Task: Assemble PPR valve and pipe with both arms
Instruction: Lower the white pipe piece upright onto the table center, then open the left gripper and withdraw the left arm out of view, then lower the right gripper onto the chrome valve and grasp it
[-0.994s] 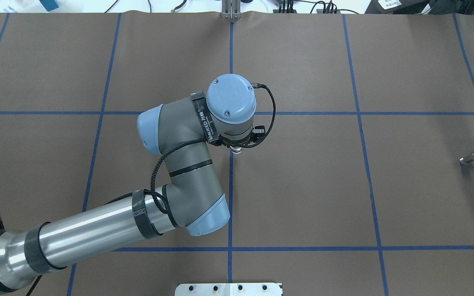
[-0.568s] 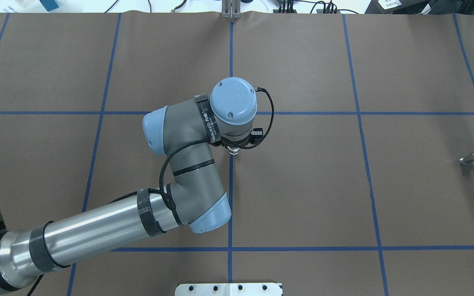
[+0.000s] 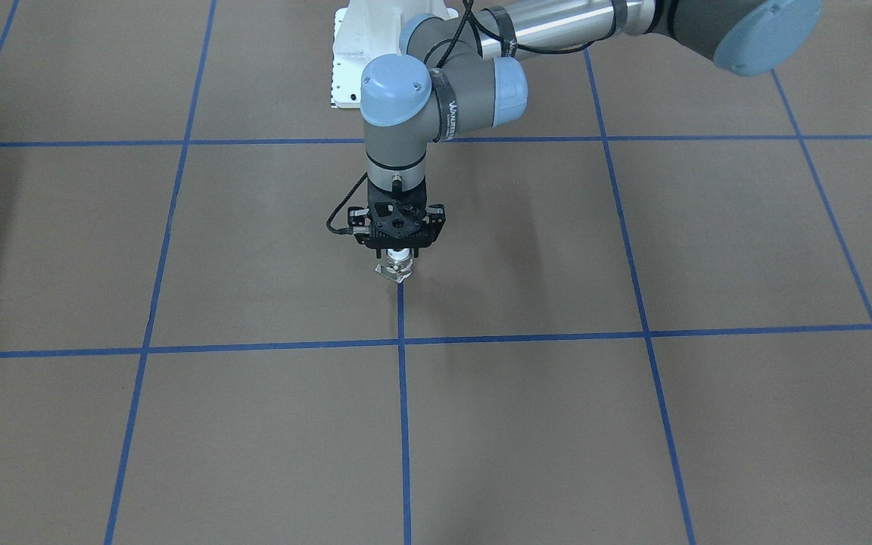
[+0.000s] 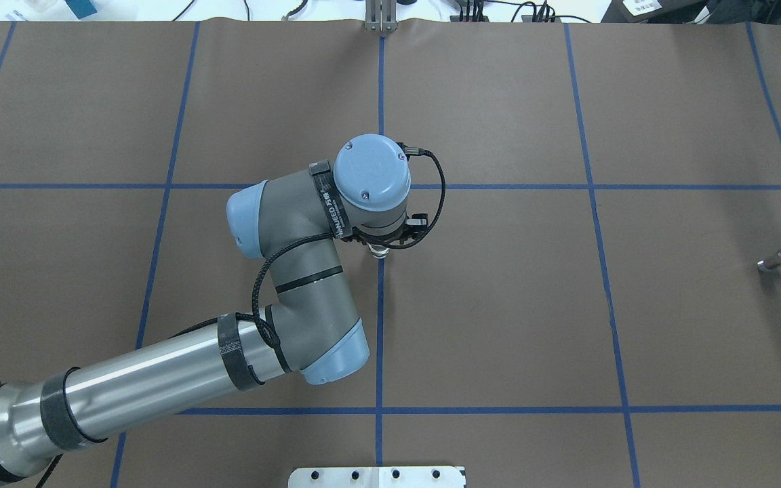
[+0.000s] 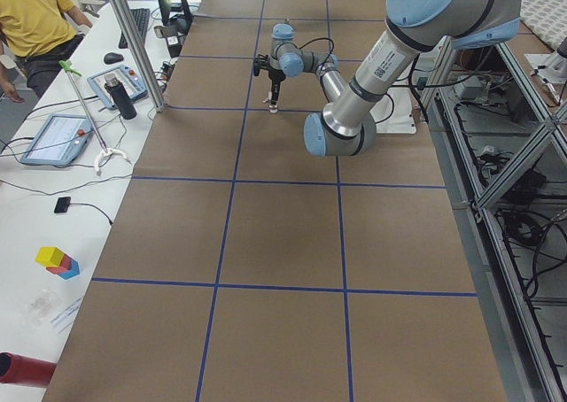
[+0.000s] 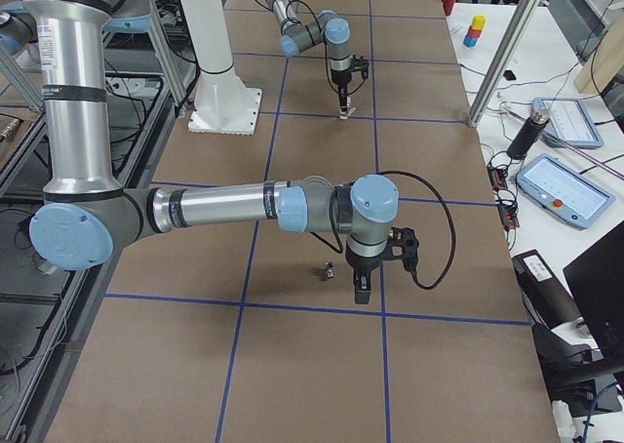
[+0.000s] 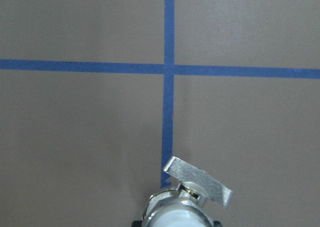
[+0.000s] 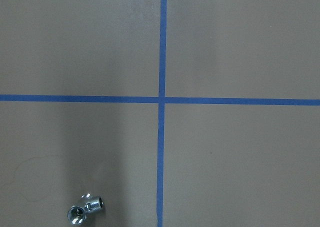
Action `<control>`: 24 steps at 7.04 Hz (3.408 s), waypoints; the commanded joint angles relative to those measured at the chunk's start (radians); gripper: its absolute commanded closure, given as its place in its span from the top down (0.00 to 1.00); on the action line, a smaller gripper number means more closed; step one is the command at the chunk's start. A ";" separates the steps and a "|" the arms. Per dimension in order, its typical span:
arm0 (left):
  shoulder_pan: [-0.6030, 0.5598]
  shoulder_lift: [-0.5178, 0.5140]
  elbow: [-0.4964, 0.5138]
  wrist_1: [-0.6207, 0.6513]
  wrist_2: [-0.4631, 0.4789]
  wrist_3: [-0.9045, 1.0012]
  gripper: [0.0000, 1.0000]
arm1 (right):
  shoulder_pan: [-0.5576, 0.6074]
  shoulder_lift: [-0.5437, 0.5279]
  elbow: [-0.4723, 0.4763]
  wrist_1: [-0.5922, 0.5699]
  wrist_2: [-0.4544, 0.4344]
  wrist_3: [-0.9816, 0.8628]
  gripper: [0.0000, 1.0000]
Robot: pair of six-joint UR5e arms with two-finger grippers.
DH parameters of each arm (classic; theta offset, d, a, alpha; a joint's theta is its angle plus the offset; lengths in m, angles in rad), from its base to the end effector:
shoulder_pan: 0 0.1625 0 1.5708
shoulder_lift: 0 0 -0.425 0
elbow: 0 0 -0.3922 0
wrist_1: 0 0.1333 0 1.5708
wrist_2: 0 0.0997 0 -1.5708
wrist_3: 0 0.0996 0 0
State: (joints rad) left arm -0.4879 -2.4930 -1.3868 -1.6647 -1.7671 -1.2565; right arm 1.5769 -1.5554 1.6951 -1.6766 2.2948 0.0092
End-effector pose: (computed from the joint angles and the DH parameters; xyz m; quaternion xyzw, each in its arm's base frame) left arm 0.6251 -0.4607 0.1474 0.0745 0.4053 -0.0395 0.9103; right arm 0.0704 -0.4967 0.6040 0.0153 -0.3541 0.0012 0.9351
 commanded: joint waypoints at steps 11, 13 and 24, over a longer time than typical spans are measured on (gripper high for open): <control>-0.663 0.701 -0.589 0.215 -0.376 1.179 1.00 | -0.021 -0.008 0.119 0.000 0.024 -0.011 1.00; -0.846 0.820 -0.490 0.206 -0.429 1.397 1.00 | -0.055 -0.012 0.138 0.002 0.074 0.050 1.00; -0.949 0.930 -0.357 0.017 -0.471 1.419 1.00 | -0.472 -0.224 0.018 0.738 -0.156 0.647 0.78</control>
State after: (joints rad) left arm -1.4370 -1.5639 -1.7435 -1.6479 -2.2380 0.1626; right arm 1.1259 -1.7814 1.7171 -0.9440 2.1473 0.6520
